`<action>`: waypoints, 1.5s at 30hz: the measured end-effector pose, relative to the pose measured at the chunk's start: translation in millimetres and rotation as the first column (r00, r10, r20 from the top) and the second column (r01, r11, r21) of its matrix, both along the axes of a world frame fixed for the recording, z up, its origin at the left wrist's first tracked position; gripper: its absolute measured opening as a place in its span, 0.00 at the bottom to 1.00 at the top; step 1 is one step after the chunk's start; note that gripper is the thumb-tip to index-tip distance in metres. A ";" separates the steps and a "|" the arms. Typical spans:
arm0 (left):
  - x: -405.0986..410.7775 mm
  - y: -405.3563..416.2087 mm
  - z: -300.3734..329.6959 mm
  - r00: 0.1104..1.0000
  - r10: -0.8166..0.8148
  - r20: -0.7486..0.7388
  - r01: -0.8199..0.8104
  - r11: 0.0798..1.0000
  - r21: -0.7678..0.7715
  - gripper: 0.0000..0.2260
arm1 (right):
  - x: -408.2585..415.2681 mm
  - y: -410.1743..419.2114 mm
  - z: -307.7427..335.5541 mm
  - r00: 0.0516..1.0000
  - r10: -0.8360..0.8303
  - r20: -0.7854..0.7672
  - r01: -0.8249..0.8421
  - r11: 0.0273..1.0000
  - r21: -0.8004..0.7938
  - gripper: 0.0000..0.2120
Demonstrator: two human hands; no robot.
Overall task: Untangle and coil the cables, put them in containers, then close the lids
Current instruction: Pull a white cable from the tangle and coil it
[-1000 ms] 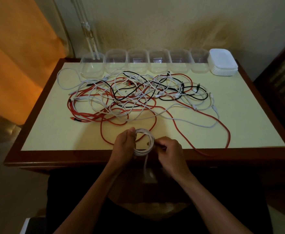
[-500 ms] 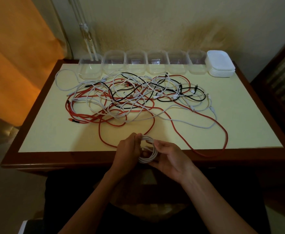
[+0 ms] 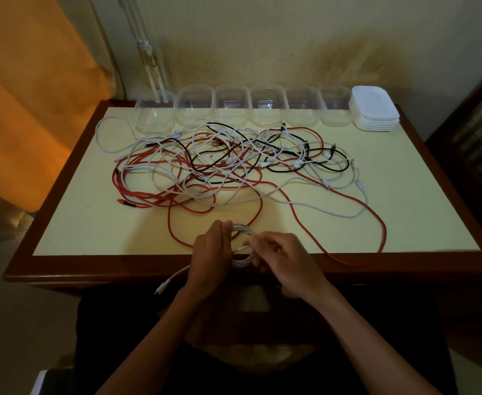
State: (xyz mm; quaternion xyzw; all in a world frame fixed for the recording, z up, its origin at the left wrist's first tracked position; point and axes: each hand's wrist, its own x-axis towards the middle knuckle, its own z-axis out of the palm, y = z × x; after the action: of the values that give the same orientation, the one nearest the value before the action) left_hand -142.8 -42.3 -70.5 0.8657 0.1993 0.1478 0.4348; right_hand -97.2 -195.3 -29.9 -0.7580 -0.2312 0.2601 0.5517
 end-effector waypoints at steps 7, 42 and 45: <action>9.6 18.8 5.0 0.992 -0.120 -0.042 0.120 0.993 0.003 0.14 | -5.2 -12.0 1.9 0.978 0.175 -0.114 -0.158 0.977 0.143 0.36; 29.8 29.5 11.3 0.973 0.183 0.138 -0.171 0.981 -0.096 0.15 | -6.8 8.0 -12.6 0.986 -0.140 -0.094 0.138 0.990 -0.027 0.07; 28.4 23.7 10.8 0.994 0.027 0.108 -0.018 0.996 -0.085 0.13 | 12.2 10.1 -0.8 0.960 -0.278 -0.033 0.277 0.960 -0.041 0.10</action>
State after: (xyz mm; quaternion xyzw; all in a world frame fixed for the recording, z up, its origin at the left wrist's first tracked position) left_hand -114.4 -18.6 -59.8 0.8351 0.1912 0.1912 0.4791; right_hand -85.0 -185.1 -30.8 -0.7875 -0.1075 0.1987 0.5734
